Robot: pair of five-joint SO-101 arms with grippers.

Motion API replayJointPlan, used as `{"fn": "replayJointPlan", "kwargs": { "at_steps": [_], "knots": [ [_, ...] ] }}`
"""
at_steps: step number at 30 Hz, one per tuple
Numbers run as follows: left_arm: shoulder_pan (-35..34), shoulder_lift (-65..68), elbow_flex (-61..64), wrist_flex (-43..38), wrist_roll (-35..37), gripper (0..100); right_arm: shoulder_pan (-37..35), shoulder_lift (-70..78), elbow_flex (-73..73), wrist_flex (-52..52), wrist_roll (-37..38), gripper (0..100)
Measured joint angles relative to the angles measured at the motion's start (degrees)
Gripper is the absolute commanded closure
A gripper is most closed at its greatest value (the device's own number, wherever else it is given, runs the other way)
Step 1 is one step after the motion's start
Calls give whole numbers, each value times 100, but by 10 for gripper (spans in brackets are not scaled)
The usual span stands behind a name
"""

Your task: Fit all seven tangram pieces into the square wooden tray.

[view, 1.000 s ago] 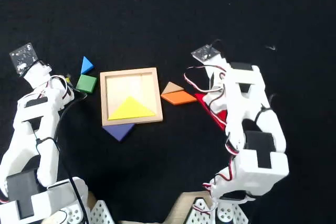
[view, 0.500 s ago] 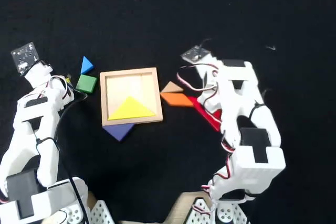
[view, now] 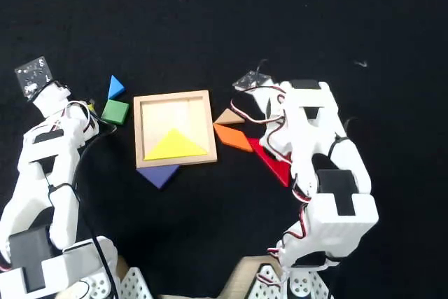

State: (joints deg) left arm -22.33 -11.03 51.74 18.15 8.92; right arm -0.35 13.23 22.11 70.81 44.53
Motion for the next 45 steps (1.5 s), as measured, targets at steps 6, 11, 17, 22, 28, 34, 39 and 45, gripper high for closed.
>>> {"fn": "replayJointPlan", "kwargs": {
  "at_steps": [6,11,17,22,28,34,39,45],
  "knots": [
    [0,0,0,0,0,855,-149,-281,246,343,18,674],
    [0,0,0,0,0,855,-343,-932,642,466,-62,673],
    [0,0,0,0,0,855,-352,-1433,1002,431,-290,673],
    [0,0,0,0,0,855,-352,-1363,1301,-114,-387,676],
    [0,0,0,0,0,855,-229,-914,1213,-396,-422,676],
    [0,0,0,0,0,855,-211,-695,1064,-387,-422,676],
    [0,0,0,0,0,855,-255,-492,949,-378,-422,677],
    [0,0,0,0,0,855,-325,-316,905,-396,-440,686]
  ]
}}
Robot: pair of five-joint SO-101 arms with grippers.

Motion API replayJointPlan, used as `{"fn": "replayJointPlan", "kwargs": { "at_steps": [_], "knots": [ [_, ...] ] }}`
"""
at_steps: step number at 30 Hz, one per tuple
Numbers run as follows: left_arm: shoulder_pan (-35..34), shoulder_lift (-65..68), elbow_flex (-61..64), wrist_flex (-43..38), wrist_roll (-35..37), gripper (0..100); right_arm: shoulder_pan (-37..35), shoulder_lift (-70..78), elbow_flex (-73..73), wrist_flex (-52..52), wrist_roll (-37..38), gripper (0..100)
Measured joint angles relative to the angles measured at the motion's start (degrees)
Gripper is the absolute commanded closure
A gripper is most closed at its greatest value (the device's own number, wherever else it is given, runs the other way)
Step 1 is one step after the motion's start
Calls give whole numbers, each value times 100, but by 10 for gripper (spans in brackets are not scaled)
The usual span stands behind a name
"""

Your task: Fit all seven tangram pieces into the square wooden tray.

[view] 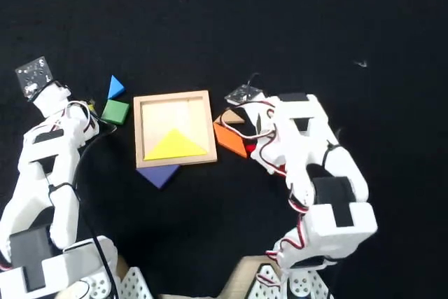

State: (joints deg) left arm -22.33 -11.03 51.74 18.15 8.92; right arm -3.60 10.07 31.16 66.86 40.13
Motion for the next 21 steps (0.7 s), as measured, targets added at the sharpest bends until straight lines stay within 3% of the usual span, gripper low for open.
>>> {"fn": "replayJointPlan", "kwargs": {
  "at_steps": [7,21],
  "knots": [
    [0,0,0,0,0,855,79,0,-114,-53,-18,964],
    [0,0,0,0,0,855,9,-343,-580,914,-325,927]
  ]
}}
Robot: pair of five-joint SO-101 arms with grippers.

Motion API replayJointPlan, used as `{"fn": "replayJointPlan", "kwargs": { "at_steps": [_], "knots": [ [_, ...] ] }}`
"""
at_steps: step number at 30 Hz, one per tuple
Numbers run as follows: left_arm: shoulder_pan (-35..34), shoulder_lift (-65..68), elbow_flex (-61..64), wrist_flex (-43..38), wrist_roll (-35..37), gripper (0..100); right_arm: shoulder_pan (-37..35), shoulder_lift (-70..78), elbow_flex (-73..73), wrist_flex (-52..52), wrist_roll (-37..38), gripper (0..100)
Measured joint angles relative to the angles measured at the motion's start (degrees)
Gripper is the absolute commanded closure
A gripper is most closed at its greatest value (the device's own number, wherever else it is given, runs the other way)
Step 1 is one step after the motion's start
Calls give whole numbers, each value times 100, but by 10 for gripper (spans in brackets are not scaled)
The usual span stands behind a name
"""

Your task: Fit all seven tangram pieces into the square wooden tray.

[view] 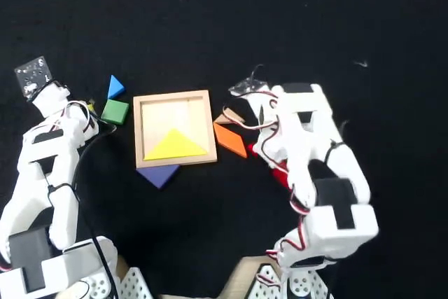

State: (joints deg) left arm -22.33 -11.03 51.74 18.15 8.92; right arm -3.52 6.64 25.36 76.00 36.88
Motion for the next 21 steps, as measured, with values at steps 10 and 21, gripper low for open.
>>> {"fn": "replayJointPlan", "kwargs": {
  "at_steps": [10,21],
  "knots": [
    [0,0,0,0,0,855,-70,-316,132,18,0,992],
    [0,0,0,0,0,855,-141,-1697,132,193,-985,988]
  ]
}}
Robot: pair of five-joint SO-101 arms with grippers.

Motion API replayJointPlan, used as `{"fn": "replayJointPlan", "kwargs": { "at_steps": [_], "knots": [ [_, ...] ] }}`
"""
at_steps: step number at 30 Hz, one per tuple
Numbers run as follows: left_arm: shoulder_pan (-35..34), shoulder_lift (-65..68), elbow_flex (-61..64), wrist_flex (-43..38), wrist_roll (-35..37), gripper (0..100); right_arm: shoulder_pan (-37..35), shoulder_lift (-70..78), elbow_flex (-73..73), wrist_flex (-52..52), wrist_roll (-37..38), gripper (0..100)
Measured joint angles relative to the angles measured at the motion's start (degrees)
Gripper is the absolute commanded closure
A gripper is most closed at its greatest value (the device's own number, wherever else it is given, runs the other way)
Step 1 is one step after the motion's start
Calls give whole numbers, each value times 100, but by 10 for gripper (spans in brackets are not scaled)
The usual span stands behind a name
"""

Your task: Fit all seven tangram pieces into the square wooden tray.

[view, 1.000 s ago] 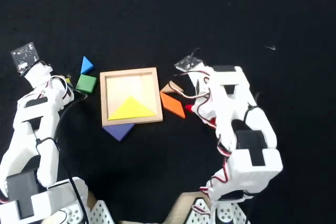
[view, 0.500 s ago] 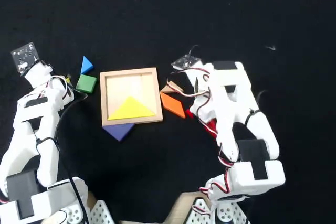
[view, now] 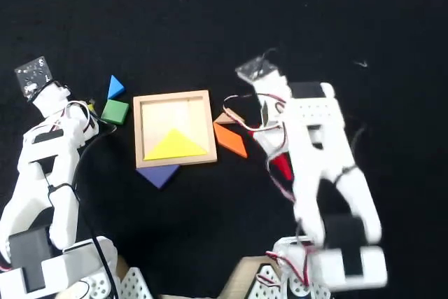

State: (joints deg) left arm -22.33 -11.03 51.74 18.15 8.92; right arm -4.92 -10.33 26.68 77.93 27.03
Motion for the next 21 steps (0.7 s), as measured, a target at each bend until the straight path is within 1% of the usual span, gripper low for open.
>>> {"fn": "replayJointPlan", "kwargs": {
  "at_steps": [3,5,7,9,11,14,17,21],
  "knots": [
    [0,0,0,0,0,855,-237,-985,0,123,-554,988],
    [0,0,18,0,0,855,-536,-1556,0,141,-985,987],
    [0,0,88,44,0,855,-932,-1820,0,141,-1495,987],
    [0,0,105,132,0,855,-1389,-1829,0,141,-1767,987],
    [0,0,105,220,0,855,-1697,-1679,-97,141,-1864,987],
    [-264,0,141,290,0,855,-1881,-1169,-536,35,-2101,987],
    [-545,0,325,290,9,855,-1978,-484,-1204,9,-2532,983],
    [-686,-193,554,290,105,855,-2303,448,-2207,-9,-3182,983]
  ]
}}
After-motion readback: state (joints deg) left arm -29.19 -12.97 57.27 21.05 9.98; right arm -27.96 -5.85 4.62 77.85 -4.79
